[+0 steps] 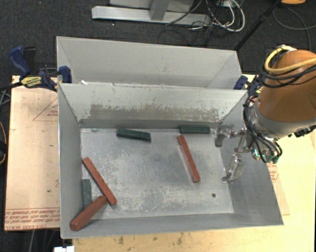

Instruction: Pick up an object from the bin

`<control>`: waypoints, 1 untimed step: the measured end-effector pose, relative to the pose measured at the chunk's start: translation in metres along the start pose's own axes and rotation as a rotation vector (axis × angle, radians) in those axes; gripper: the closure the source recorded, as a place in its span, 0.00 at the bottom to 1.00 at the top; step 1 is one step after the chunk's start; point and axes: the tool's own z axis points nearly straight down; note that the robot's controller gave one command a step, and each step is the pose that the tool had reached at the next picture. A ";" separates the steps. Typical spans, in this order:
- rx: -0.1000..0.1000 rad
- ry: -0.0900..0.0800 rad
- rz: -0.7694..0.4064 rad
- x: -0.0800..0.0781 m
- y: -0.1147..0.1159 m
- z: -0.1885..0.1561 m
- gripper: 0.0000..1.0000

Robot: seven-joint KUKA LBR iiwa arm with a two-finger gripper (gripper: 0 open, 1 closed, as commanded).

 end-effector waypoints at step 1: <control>0.001 -0.008 -0.003 -0.001 0.000 -0.004 0.00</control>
Offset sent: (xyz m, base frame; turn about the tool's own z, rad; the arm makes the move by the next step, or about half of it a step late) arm 0.0216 0.0460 -0.1725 0.2971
